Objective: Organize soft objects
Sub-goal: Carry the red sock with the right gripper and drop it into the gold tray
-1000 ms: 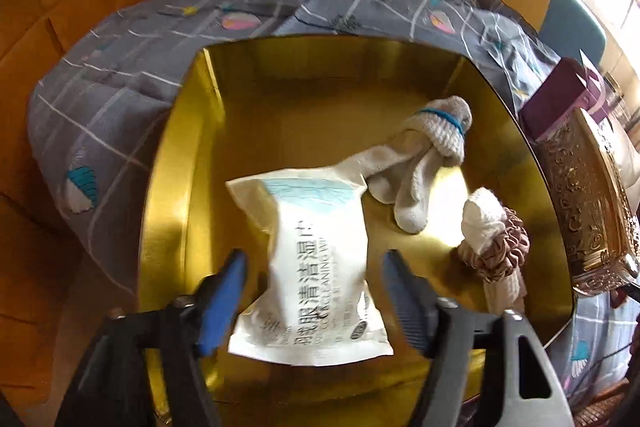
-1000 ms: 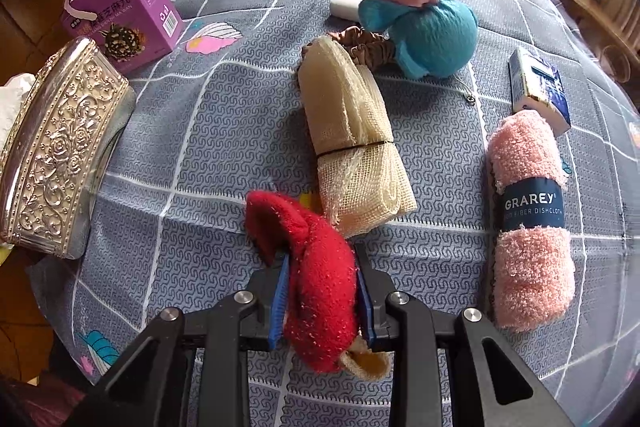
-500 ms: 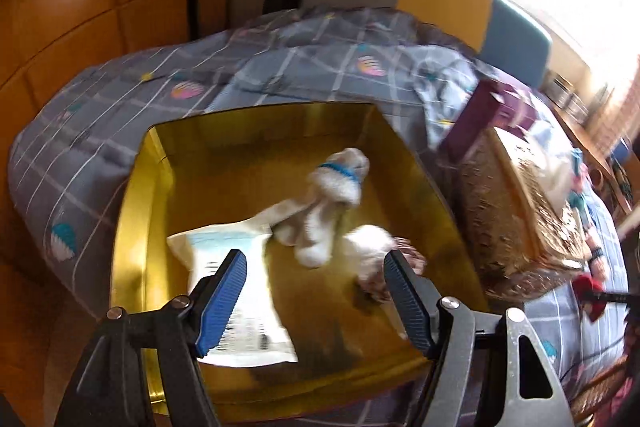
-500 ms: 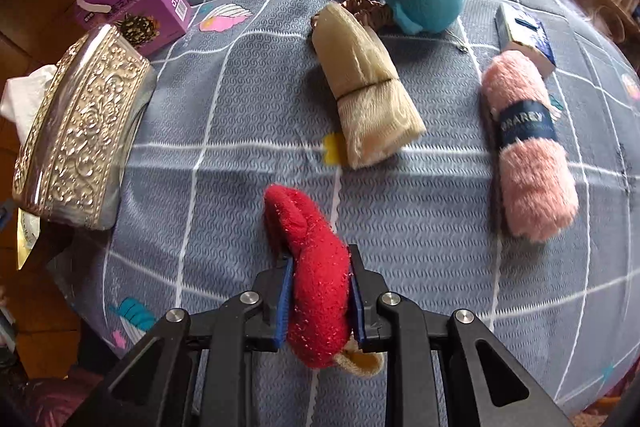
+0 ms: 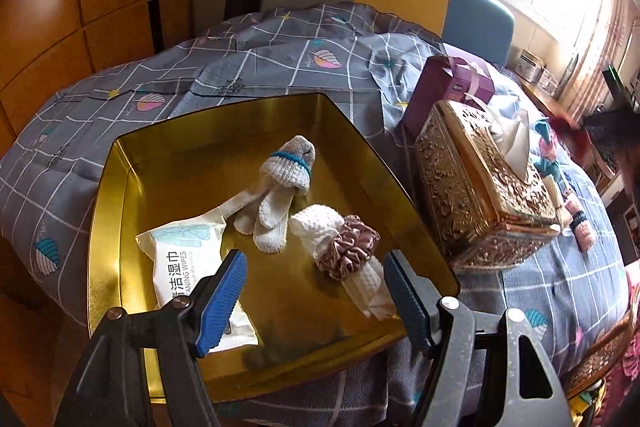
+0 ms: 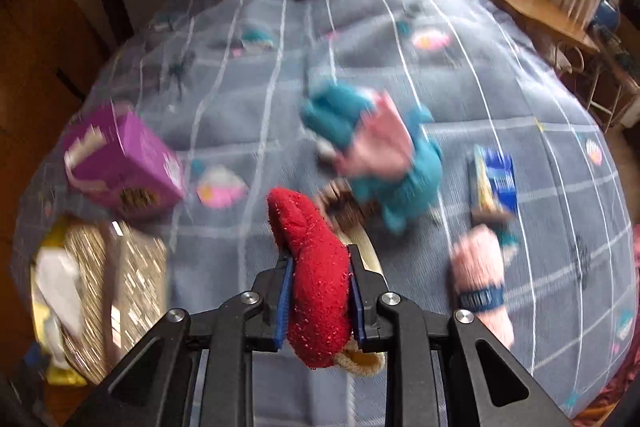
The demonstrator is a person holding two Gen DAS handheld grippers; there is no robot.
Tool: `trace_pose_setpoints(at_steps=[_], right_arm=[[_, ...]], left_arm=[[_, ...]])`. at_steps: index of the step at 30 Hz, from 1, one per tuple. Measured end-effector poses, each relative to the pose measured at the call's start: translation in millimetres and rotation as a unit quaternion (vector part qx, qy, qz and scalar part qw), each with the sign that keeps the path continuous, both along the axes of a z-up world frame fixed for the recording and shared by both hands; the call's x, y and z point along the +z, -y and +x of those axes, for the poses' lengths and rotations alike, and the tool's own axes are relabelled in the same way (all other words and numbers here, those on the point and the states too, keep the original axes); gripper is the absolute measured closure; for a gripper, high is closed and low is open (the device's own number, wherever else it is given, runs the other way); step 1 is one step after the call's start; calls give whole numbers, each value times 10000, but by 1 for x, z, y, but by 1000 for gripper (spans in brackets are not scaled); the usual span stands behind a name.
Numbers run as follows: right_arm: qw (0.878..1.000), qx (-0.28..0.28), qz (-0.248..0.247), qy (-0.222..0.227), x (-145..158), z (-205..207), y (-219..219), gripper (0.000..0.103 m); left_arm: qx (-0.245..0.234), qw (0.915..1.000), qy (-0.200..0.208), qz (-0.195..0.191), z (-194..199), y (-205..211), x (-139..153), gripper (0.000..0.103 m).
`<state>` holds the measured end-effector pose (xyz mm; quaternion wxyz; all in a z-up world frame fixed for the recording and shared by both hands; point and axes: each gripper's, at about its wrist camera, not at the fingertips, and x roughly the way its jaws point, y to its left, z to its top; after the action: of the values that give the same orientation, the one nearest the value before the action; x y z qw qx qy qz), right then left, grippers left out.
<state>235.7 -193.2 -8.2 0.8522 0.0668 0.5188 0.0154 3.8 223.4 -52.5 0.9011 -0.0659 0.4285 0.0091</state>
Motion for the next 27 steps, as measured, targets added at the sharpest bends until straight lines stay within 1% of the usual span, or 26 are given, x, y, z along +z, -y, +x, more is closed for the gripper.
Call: trace_pose_setpoints(at_steps=[4, 6, 8, 9, 11, 13, 14, 16, 18, 21, 26, 27], right_arm=[[9981, 227, 287, 492, 36, 35, -53, 79], [9938, 516, 554, 813, 53, 44, -85, 79], [9857, 968, 830, 1098, 69, 47, -120, 79], [9793, 1305, 966, 1205, 76, 45, -140, 78], [9636, 2079, 1108, 1267, 86, 36, -182, 78], [9404, 2955, 1162, 1218, 88, 12, -224, 78], [9289, 3341, 1087, 1173, 87, -3, -243, 78], [9067, 3992, 933, 994, 78, -35, -275, 78], [8925, 4388, 734, 736, 63, -63, -300, 78], [8814, 4690, 448, 342, 32, -97, -328, 78], [8633, 5021, 467, -210, -28, -134, -358, 77], [8623, 5031, 485, -314, -39, -139, -365, 75]], left_arm=[[-50, 10000, 0, 82, -5, -1, -2, 31], [-55, 9999, 1, 95, -7, -3, -3, 31], [-36, 9999, -5, 101, -10, -6, -4, 31], [-5, 10000, -3, 98, -11, -8, -4, 31], [93, 9999, 15, 71, -14, -15, -5, 31], [237, 9997, 55, 54, -17, -24, -4, 31], [340, 9994, 75, 48, -18, -29, -2, 31], [559, 9983, 124, 58, -21, -39, 1, 31], [875, 9959, 198, 81, -25, -52, 5, 31], [1314, 9910, 230, 122, -30, -70, 9, 31], [1681, 9853, 240, 166, -35, -87, 11, 31], [1720, 9846, 252, 171, -36, -89, 11, 31]])
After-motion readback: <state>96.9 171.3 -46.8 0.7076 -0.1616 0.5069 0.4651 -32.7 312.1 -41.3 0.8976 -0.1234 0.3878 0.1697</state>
